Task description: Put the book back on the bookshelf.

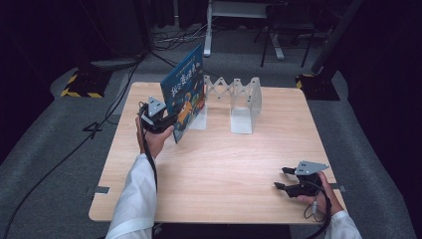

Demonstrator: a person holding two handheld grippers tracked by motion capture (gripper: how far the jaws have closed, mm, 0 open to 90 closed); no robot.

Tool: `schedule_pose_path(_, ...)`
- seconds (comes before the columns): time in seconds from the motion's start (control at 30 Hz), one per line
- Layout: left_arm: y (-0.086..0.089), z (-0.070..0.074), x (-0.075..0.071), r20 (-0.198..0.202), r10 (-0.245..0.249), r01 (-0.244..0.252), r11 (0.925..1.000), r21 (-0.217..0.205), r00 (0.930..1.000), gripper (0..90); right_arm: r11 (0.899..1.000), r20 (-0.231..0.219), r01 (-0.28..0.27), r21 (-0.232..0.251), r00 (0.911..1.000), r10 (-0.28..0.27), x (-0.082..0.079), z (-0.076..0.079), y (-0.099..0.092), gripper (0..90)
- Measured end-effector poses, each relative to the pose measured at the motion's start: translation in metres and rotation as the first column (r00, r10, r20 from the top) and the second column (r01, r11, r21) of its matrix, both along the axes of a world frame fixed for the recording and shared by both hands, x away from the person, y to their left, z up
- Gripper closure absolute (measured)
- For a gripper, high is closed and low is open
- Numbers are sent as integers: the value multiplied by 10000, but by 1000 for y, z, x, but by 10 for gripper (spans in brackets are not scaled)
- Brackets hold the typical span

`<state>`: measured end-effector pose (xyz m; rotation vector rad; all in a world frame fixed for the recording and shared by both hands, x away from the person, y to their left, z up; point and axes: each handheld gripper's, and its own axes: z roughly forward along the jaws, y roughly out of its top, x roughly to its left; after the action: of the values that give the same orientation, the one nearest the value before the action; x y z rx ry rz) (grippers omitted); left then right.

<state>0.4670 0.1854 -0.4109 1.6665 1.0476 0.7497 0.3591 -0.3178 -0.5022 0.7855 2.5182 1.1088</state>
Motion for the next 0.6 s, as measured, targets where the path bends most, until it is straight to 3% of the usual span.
schedule_pose_path(0.07,5,2,-1,-22,-6,6,10000,-19,10000,411,10000,-22,98,-8,9999,-98,1,0,0,273)
schedule_pose_path(0.27,14,5,-5,-309,-176,179,9998,86,9994,265,9980,-135,607,-152,9981,-609,2,-1,0,163)
schedule_pose_path(0.53,21,8,-12,-751,-698,734,9962,467,9947,159,9970,-402,767,-128,9962,-771,4,-1,0,146)
schedule_pose_path(0.6,22,9,-14,-852,-952,1015,9922,730,9918,159,9967,-422,801,-122,9959,-805,4,-1,0,146)
